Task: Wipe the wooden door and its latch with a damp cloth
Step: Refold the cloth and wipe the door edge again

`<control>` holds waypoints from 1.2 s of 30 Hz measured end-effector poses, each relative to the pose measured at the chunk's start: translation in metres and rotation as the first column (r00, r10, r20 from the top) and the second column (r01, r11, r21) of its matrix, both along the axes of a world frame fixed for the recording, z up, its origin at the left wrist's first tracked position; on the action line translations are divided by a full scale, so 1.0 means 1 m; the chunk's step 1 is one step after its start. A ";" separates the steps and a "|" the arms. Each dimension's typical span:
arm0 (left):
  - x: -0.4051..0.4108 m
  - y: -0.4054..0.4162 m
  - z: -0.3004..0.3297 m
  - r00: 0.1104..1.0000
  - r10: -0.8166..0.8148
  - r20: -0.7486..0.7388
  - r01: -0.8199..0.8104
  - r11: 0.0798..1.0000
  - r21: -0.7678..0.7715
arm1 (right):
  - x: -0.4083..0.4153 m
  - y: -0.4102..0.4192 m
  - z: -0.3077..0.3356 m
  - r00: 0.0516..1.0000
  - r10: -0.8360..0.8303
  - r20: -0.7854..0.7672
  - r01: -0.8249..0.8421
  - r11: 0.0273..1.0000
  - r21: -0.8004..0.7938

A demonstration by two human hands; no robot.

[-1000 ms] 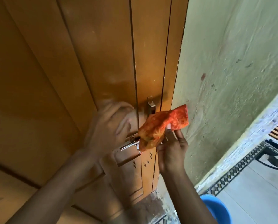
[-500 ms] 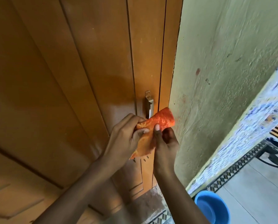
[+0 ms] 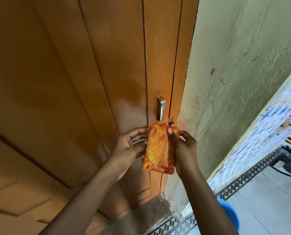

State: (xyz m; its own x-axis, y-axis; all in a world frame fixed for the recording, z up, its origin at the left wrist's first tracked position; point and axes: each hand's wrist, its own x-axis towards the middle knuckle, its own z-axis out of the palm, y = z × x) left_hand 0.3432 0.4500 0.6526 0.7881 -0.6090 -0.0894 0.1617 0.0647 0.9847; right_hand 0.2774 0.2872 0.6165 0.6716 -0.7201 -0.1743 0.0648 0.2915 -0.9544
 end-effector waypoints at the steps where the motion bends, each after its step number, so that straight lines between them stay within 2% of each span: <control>1: 0.001 0.001 -0.002 0.999 0.013 0.041 -0.015 0.999 0.029 | 0.000 0.003 0.001 1.000 -0.008 -0.006 0.008 1.000 0.006; 5: 0.004 0.008 -0.001 0.995 0.005 0.097 -0.004 1.000 -0.006 | 0.001 0.008 0.003 1.000 -0.021 0.001 0.020 0.999 0.035; 7: 0.004 0.009 -0.002 0.977 0.012 0.212 -0.018 0.999 0.029 | 0.001 0.009 0.005 1.000 -0.009 0.012 0.009 0.999 0.037; 11: 0.001 0.005 -0.007 0.898 0.168 0.406 -0.221 0.971 0.087 | -0.001 0.013 0.010 0.999 0.041 0.030 -0.042 0.998 0.039; 14: -0.003 0.008 -0.009 0.744 0.267 0.612 -0.368 0.929 0.041 | 0.000 0.013 0.010 0.998 0.050 0.027 -0.050 0.999 -0.003; 16: -0.004 0.010 -0.008 0.586 0.244 0.772 -0.424 0.905 0.036 | 0.002 0.012 0.008 0.998 0.043 0.034 -0.042 0.998 -0.035; 18: -0.003 0.011 -0.006 0.447 0.197 0.873 -0.478 0.877 0.047 | 0.006 0.012 0.004 0.999 0.028 0.035 -0.025 0.997 -0.076; 20: -0.004 0.013 -0.002 0.393 0.192 0.899 -0.520 0.853 0.045 | 0.008 0.012 -0.001 0.999 0.013 0.049 -0.007 0.993 -0.115; 22: -0.003 0.014 0.001 0.408 0.188 0.894 -0.517 0.854 0.056 | 0.009 0.010 -0.006 0.997 0.006 0.072 0.004 0.991 -0.137; 23: -0.001 0.014 0.002 0.443 0.181 0.878 -0.489 0.870 0.067 | 0.010 0.009 -0.009 0.997 0.010 0.080 0.002 0.990 -0.142; 27: -0.005 0.010 0.009 0.705 0.152 0.692 -0.334 0.933 0.135 | 0.015 0.001 -0.014 0.994 -0.050 0.097 0.064 0.988 -0.143; 28: -0.007 0.008 0.011 0.739 0.149 0.657 -0.329 0.931 0.159 | 0.017 -0.002 -0.015 0.994 -0.065 0.085 0.077 0.987 -0.140; 29: -0.008 0.006 0.011 0.743 0.146 0.654 -0.341 0.922 0.182 | 0.019 -0.004 -0.015 0.995 -0.075 0.065 0.084 0.986 -0.145; 31: -0.008 0.001 0.009 0.681 0.140 0.719 -0.401 0.893 0.206 | 0.017 -0.004 -0.014 0.994 -0.106 0.015 0.107 0.974 -0.201; 34: -0.004 -0.009 0.008 0.571 0.137 0.809 -0.467 0.865 0.183 | 0.007 0.011 -0.014 0.952 -0.294 -0.088 0.228 0.869 -0.439; 35: -0.004 -0.013 0.008 0.542 0.115 0.833 -0.463 0.868 0.182 | 0.002 0.018 -0.015 0.940 -0.332 -0.080 0.252 0.831 -0.496; 36: -0.005 -0.016 0.008 0.514 0.085 0.853 -0.447 0.876 0.182 | -0.003 0.026 -0.015 0.953 -0.298 -0.053 0.236 0.841 -0.487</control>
